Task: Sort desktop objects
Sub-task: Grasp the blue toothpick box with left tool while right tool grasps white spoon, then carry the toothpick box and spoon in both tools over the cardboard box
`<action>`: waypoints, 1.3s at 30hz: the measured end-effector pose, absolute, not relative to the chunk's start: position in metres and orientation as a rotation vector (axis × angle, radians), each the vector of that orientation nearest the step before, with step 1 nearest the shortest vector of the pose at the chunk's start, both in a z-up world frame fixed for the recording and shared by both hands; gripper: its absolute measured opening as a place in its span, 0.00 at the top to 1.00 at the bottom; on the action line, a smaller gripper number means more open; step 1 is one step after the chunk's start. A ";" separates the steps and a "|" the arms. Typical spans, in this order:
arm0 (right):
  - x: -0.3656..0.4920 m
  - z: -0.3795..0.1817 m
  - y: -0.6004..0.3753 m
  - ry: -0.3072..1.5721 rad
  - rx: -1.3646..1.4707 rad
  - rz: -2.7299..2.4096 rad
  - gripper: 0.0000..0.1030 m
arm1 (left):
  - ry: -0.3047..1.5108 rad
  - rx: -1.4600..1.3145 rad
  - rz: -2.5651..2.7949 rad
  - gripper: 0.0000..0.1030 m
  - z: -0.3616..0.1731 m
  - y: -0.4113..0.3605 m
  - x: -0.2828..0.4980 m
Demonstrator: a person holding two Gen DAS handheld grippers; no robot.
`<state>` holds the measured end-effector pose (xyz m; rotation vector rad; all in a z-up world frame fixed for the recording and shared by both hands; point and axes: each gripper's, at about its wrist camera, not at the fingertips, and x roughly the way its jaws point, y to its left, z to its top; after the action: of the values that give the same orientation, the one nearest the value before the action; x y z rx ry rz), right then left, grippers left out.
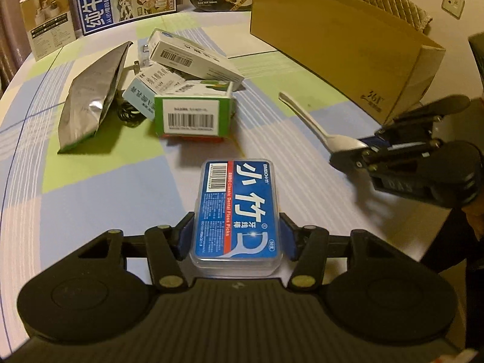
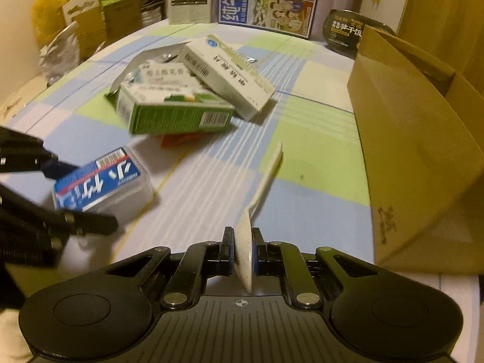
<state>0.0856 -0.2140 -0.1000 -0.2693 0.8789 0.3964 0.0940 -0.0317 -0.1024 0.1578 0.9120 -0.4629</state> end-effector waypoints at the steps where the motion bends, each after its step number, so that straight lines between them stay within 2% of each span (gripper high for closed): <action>1: 0.081 -0.100 -0.217 0.876 -0.277 0.397 0.93 | 0.915 0.149 -0.460 0.50 -0.102 -0.032 0.091; 12: 0.055 -0.083 -0.231 0.838 -0.264 0.386 0.93 | 0.901 0.157 -0.445 0.50 -0.093 -0.043 0.075; 39: 0.042 0.012 -0.271 0.585 -0.246 0.336 0.93 | 0.783 0.153 -0.434 0.50 -0.014 -0.099 0.080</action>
<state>0.0423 -0.2715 0.0121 -0.2464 0.5852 0.3361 0.0799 -0.0990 -0.0143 0.1530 0.7827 -0.4339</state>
